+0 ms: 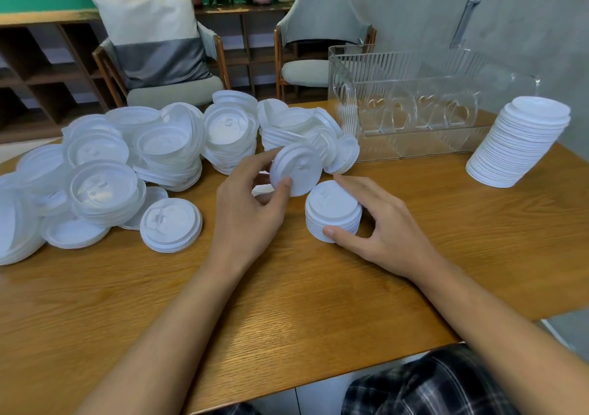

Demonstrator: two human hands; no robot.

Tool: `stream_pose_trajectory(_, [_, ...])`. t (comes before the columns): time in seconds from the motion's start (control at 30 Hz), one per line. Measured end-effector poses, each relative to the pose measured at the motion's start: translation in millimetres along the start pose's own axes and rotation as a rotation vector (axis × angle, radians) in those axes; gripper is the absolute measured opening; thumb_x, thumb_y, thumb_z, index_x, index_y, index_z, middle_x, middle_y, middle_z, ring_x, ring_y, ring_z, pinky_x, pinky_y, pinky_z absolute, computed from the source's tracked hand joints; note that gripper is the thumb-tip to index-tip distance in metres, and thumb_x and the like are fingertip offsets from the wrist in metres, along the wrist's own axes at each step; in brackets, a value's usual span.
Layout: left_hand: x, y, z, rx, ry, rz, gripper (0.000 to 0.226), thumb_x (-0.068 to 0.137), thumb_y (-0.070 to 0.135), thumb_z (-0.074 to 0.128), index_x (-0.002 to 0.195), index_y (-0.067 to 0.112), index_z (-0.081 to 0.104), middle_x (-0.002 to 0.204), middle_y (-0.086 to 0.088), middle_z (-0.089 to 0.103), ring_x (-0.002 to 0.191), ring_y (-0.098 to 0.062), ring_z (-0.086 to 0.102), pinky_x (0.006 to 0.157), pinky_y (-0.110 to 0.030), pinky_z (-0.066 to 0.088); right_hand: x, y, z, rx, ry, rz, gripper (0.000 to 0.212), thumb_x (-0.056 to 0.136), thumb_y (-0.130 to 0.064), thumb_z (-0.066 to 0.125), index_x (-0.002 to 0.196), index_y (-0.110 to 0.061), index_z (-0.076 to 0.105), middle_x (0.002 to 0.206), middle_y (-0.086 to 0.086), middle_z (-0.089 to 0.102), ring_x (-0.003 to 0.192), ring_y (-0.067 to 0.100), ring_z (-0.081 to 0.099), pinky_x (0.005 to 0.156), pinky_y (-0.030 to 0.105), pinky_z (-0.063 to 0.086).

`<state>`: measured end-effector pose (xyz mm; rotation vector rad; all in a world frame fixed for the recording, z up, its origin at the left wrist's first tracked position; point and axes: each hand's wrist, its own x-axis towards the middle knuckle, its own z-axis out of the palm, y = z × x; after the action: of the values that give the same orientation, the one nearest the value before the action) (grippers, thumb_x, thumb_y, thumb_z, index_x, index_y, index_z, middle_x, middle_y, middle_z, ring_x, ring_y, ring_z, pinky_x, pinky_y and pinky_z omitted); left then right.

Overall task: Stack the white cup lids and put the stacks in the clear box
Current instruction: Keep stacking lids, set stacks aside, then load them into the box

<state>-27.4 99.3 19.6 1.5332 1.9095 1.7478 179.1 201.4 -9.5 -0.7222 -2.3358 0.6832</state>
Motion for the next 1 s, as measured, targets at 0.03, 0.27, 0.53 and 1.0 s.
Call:
stream_pose_trajectory(0.03, [1, 0, 0, -0.043, 0.001, -0.046, 0.040, 0.096, 0.014, 0.073, 0.133, 0.026, 0.069, 0.116, 0.016, 0.070, 0.105, -0.006, 0.067, 0.073, -0.011, 0.051, 0, 0, 0, 0.003, 0.001, 0.001, 0.086, 0.088, -0.053, 0.076, 0.160, -0.023, 0.040, 0.152, -0.014, 0.048, 0.142, 0.000, 0.043, 0.115, 0.015, 0.035])
stream_pose_trajectory(0.27, [-1, 0, 3, -0.241, -0.219, -0.222, 0.043, 0.098, 0.018, 0.072, 0.137, 0.036, 0.067, 0.093, 0.003, 0.068, 0.083, -0.018, 0.076, 0.089, -0.040, 0.062, 1, -4, -2, 0.030, 0.020, -0.013, 0.093, 0.086, -0.049, 0.080, 0.162, -0.036, 0.029, 0.155, -0.019, 0.045, 0.141, -0.007, 0.041, 0.111, 0.007, 0.032])
stream_pose_trajectory(0.53, [-9, -5, 12, 0.061, -0.342, -0.087, 0.032, 0.091, 0.049, 0.076, 0.120, 0.037, 0.071, 0.074, 0.003, 0.066, 0.066, -0.007, 0.058, 0.066, -0.013, 0.042, 0, 2, 0, 0.016, 0.035, -0.063, 0.081, 0.087, -0.049, 0.078, 0.156, -0.025, 0.045, 0.145, -0.010, 0.055, 0.135, 0.004, 0.051, 0.110, 0.025, 0.044])
stream_pose_trajectory(1.0, [-10, 1, 19, 0.016, -0.247, -0.050, 0.060, 0.071, 0.046, 0.095, 0.124, 0.028, 0.075, 0.110, 0.014, 0.073, 0.101, -0.007, 0.067, 0.086, -0.026, 0.057, 1, 0, -2, 0.062, 0.010, 0.002, 0.100, 0.076, -0.059, 0.085, 0.160, -0.032, 0.037, 0.147, -0.015, 0.053, 0.138, 0.002, 0.048, 0.113, 0.028, 0.043])
